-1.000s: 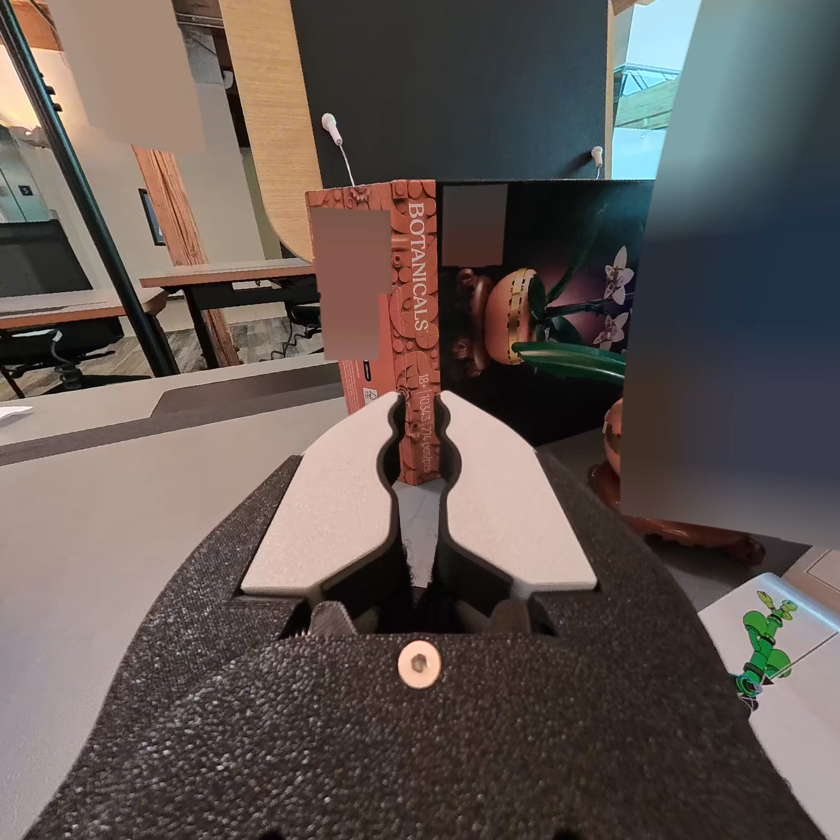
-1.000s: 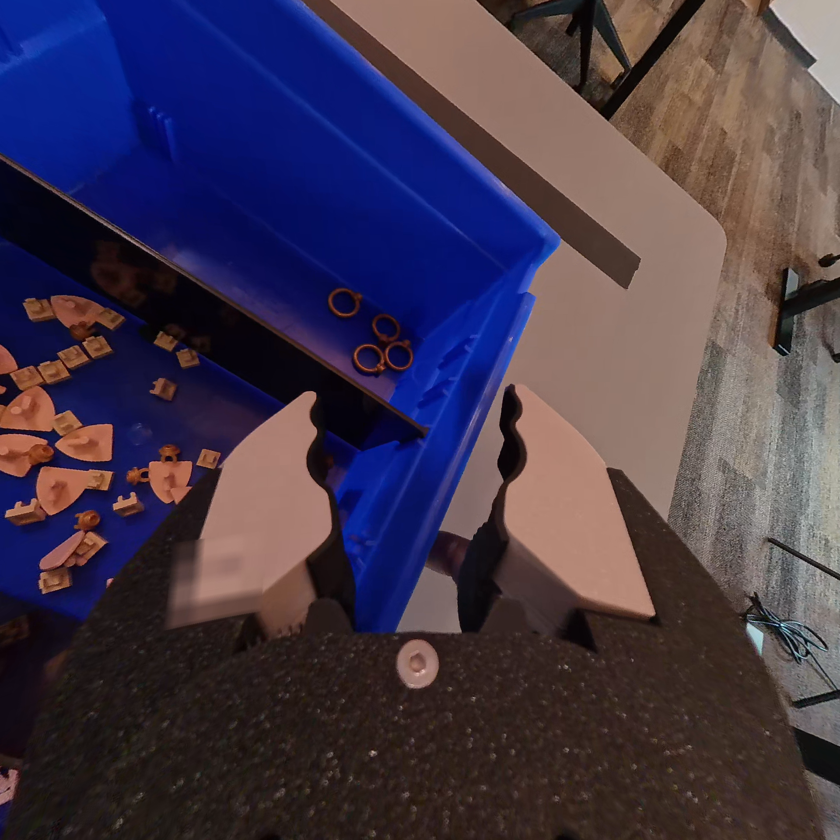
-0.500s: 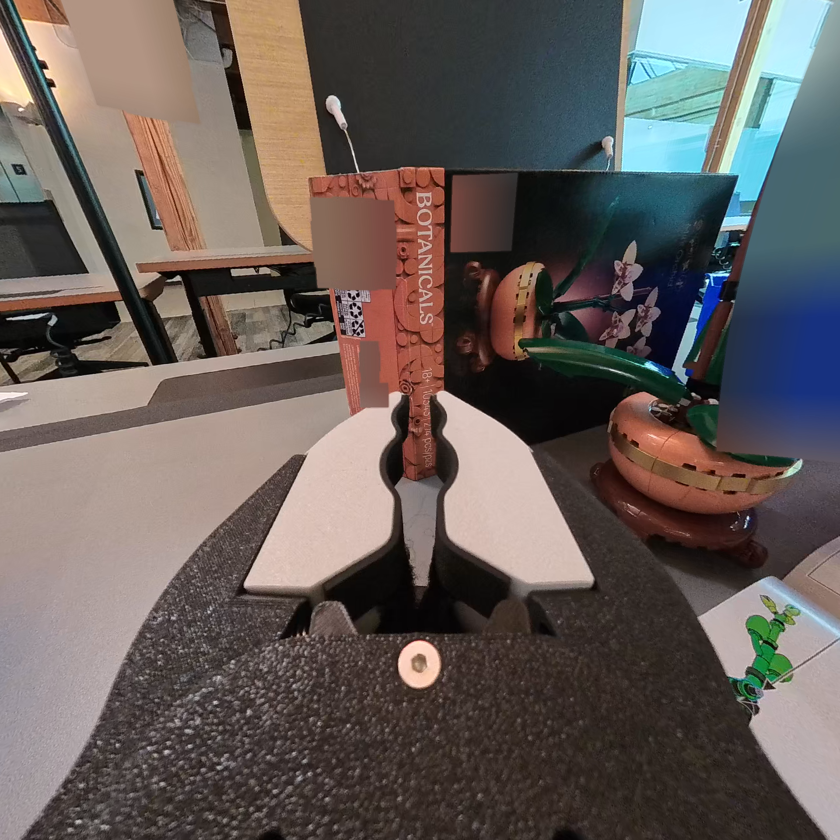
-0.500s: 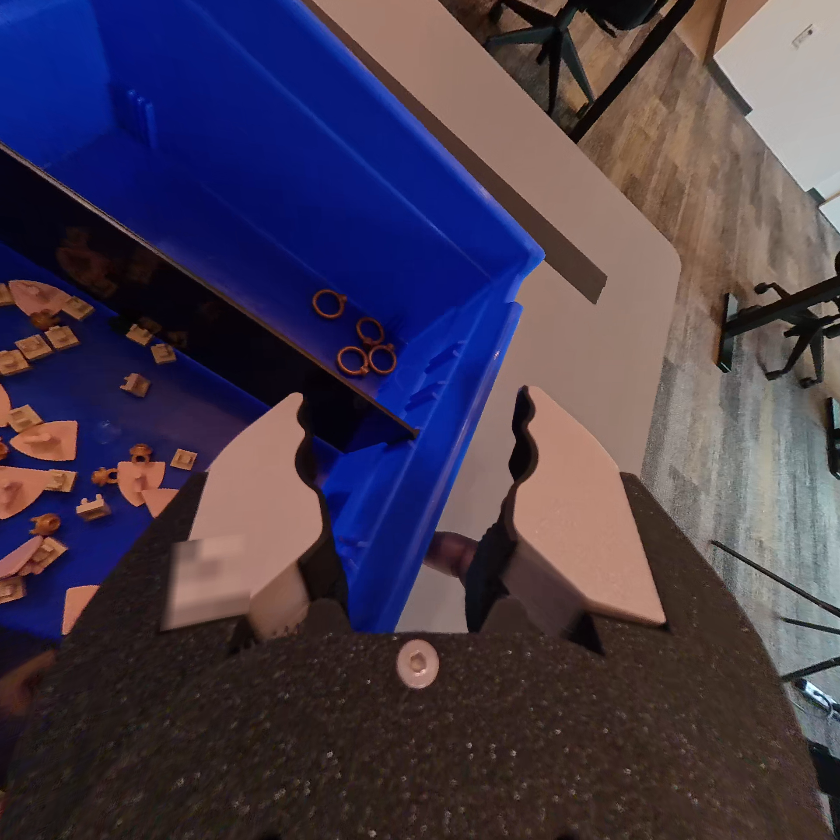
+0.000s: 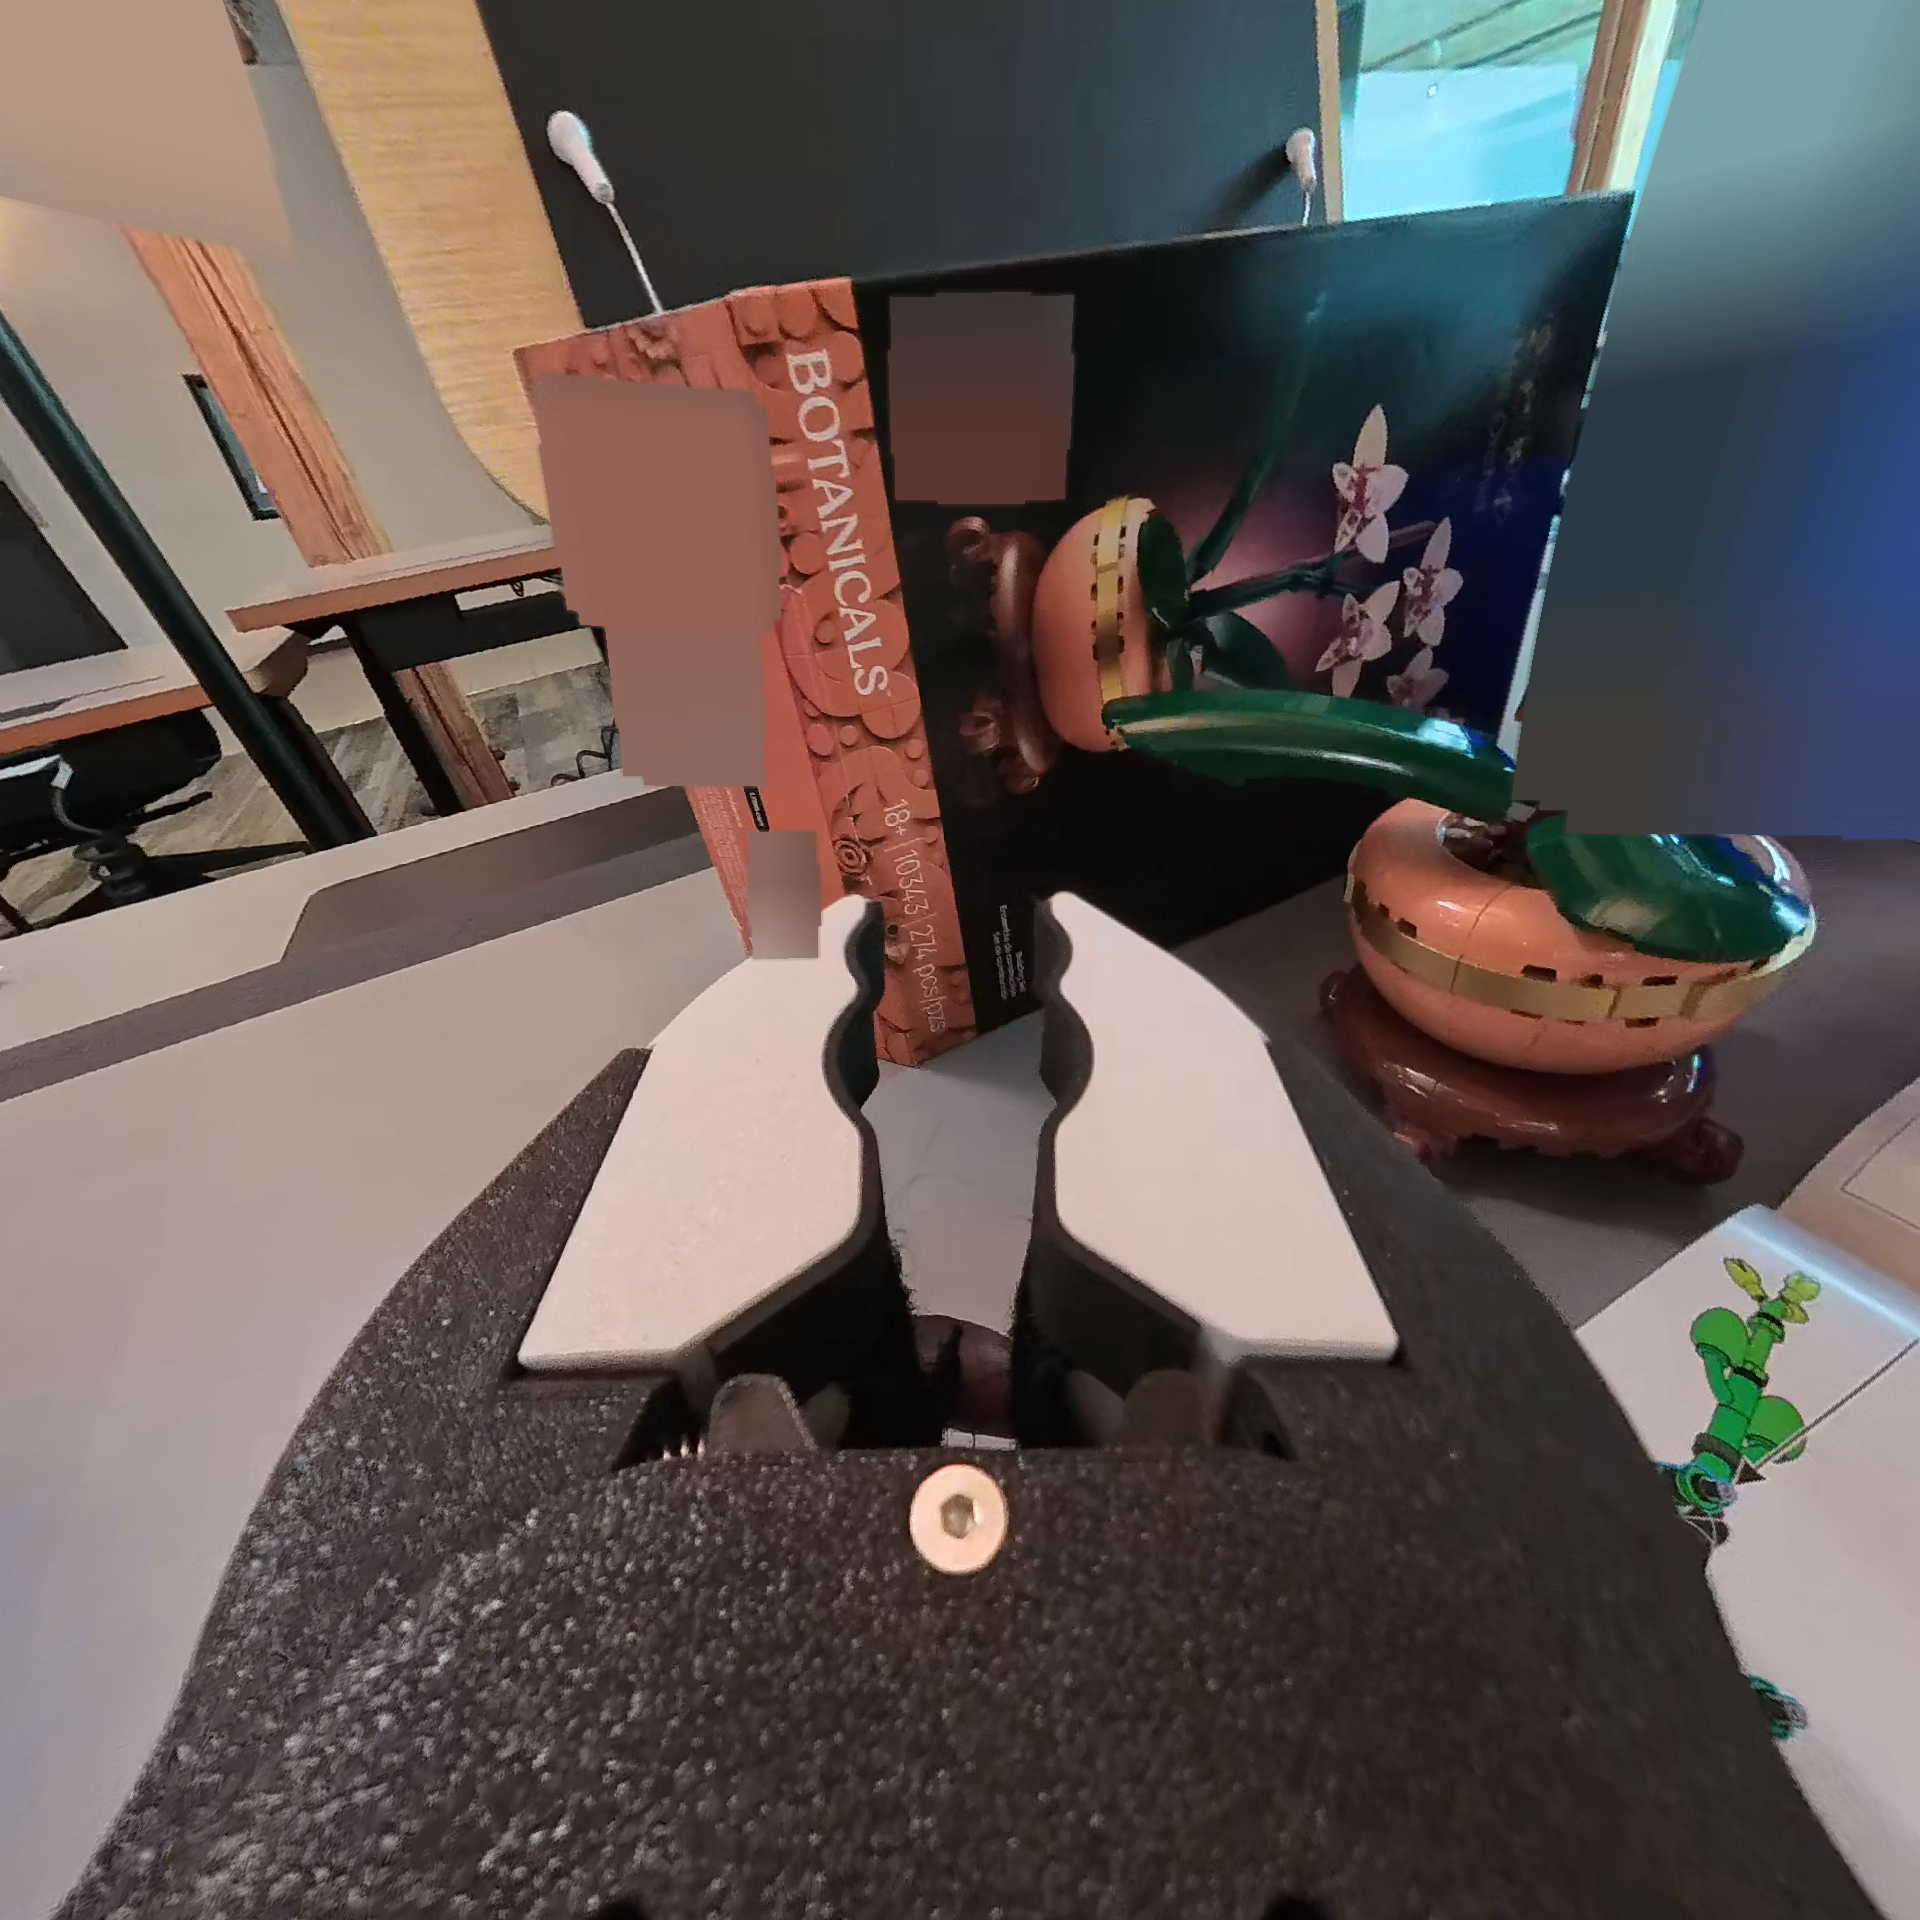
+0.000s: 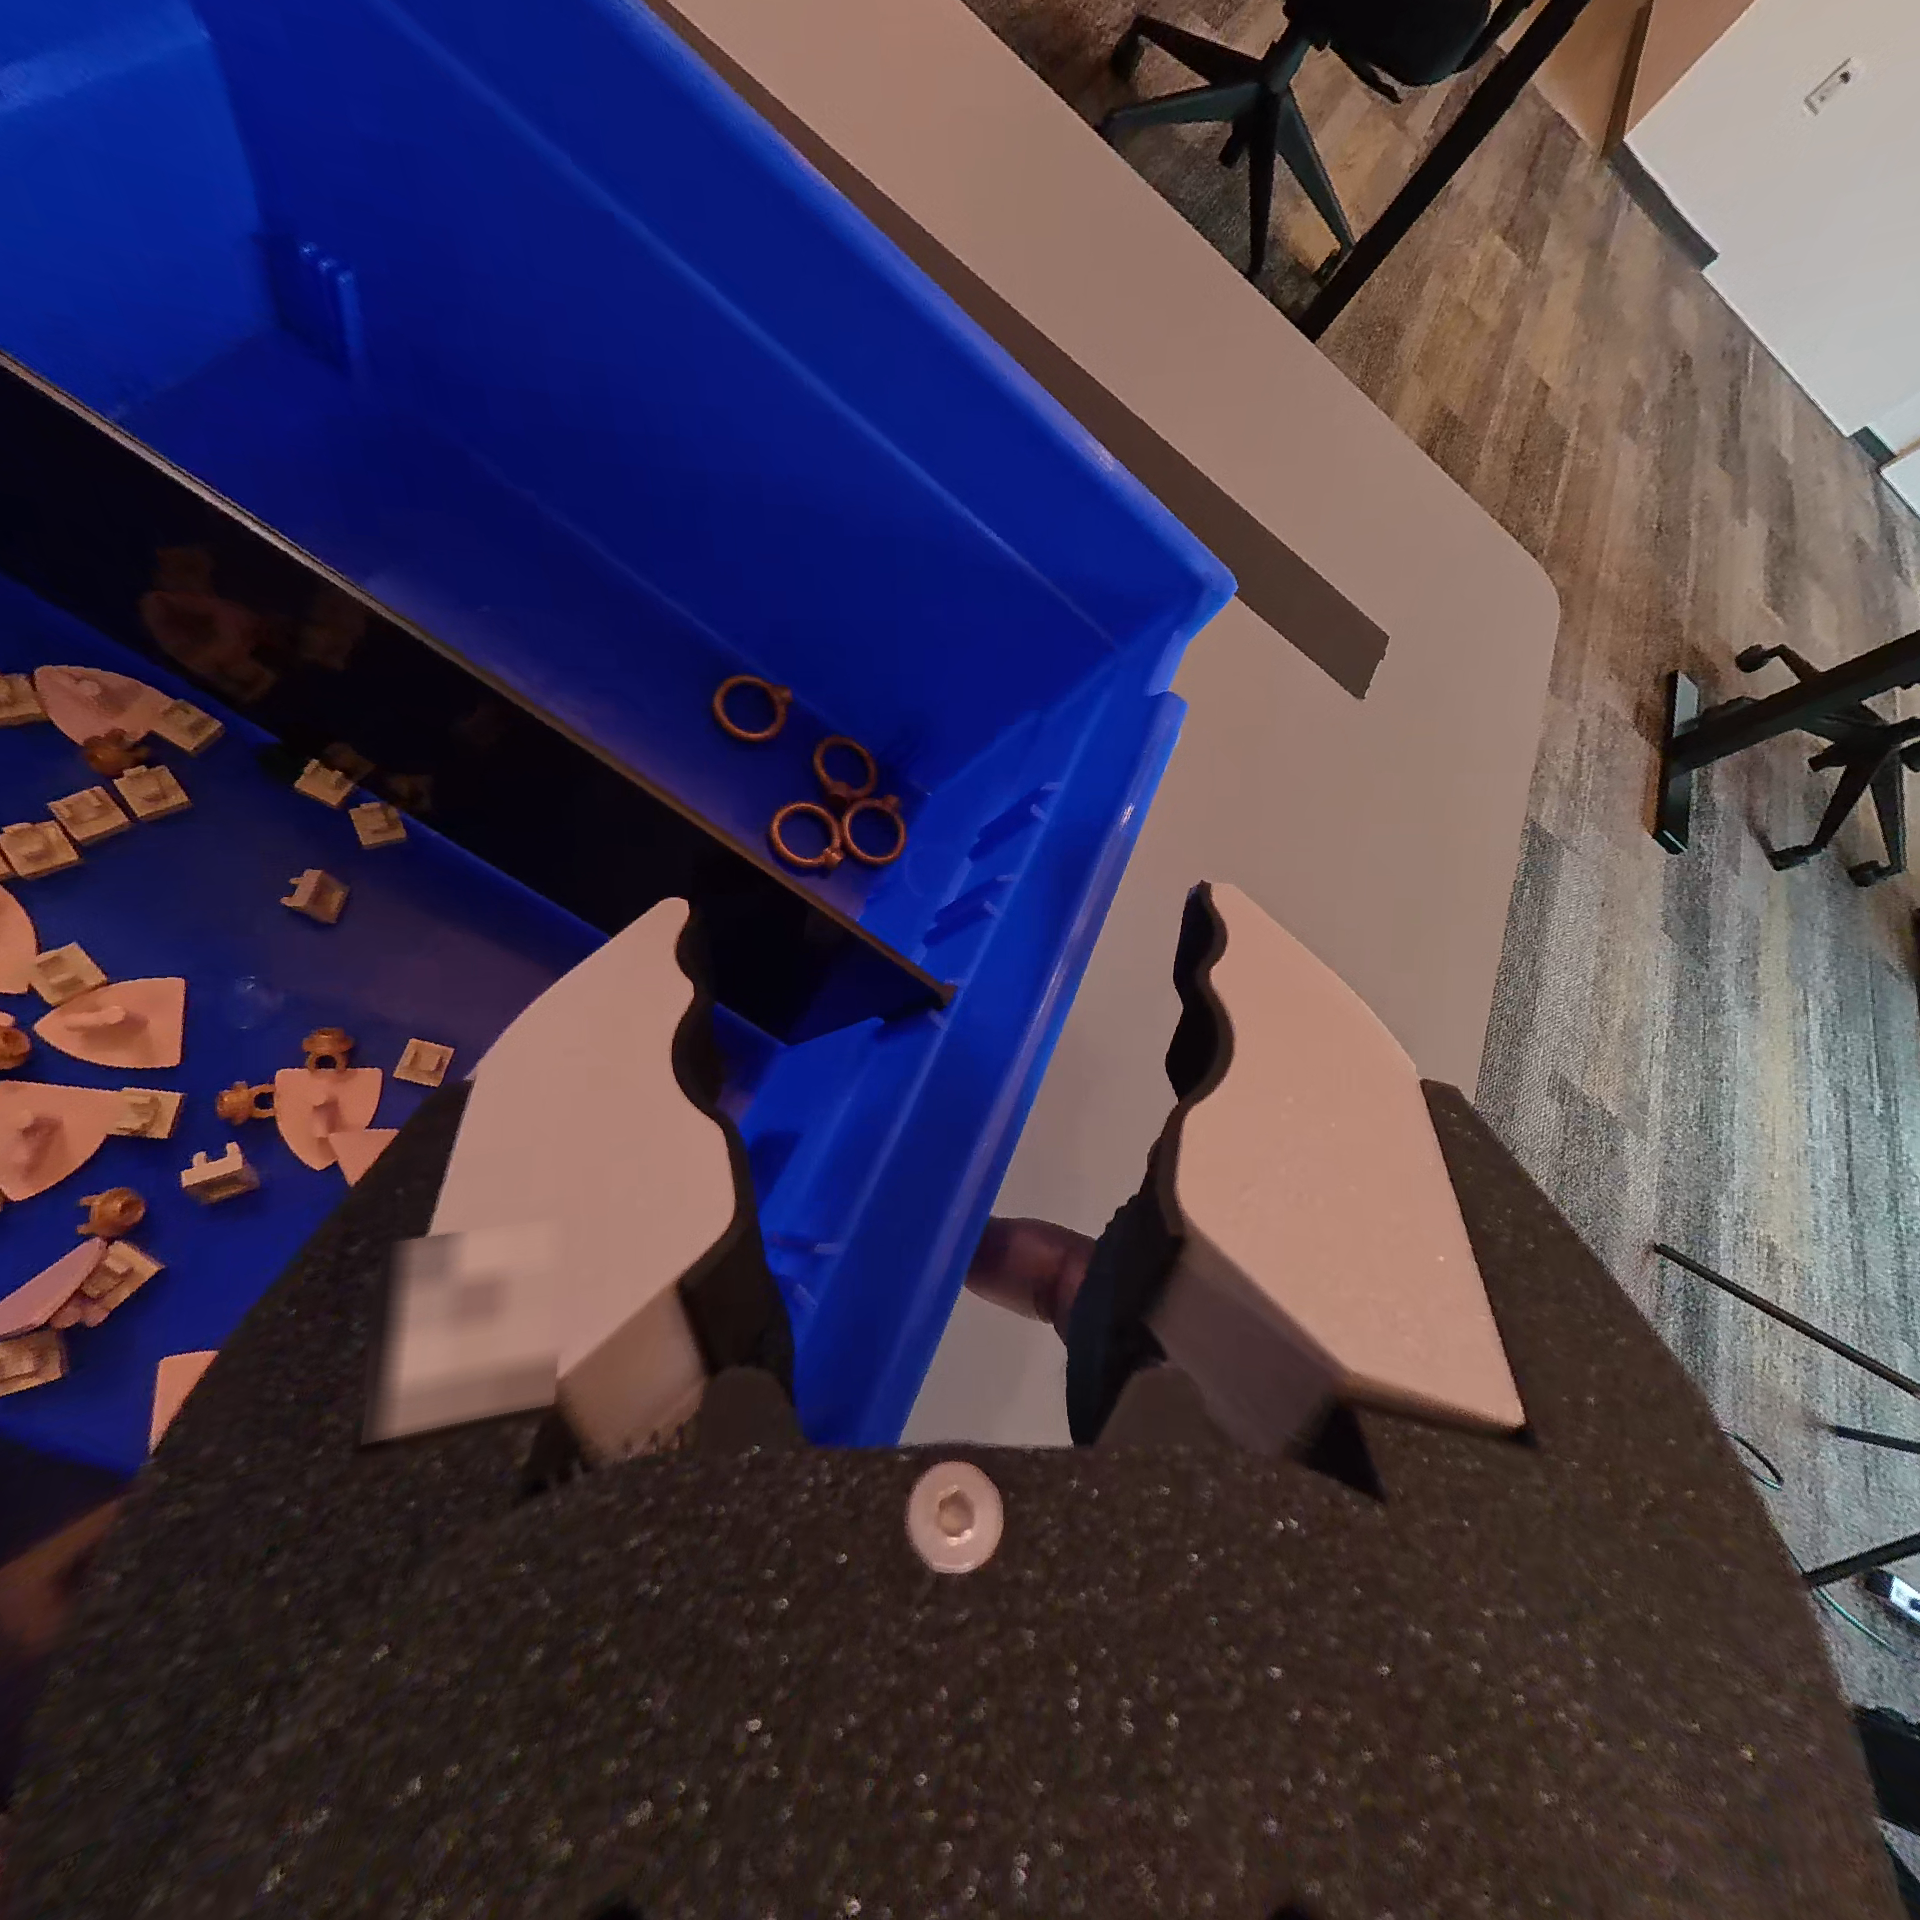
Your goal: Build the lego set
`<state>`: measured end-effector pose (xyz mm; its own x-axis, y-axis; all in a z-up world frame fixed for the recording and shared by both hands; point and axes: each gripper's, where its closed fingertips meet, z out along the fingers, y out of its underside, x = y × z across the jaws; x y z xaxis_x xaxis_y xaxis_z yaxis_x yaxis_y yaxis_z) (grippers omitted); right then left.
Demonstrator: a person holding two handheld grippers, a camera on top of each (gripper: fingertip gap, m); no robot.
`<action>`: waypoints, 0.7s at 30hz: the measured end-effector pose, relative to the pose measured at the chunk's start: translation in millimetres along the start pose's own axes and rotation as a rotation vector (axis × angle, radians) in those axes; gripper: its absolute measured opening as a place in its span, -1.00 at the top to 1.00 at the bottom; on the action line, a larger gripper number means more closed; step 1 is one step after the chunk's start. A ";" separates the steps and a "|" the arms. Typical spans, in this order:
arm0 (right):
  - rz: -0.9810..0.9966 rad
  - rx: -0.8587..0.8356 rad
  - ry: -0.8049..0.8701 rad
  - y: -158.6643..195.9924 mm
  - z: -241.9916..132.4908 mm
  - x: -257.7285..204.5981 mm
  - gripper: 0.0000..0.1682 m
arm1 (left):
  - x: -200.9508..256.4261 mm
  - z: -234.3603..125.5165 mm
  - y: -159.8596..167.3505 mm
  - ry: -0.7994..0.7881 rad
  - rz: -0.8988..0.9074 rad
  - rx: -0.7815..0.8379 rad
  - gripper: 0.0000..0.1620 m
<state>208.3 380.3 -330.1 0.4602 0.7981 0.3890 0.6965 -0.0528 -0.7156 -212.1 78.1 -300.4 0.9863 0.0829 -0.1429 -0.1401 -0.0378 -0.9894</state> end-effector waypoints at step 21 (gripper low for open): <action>0.010 -0.006 -0.001 0.9 0.2 0.3 -0.02 | 1.1 1.7 2.0 -0.011 0.024 -0.019 0.69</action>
<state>209.1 380.6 -330.8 0.4666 0.7980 0.3813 0.6953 -0.0645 -0.7158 -211.4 79.8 -302.6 0.9816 0.0924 -0.1669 -0.1619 -0.0585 -0.9851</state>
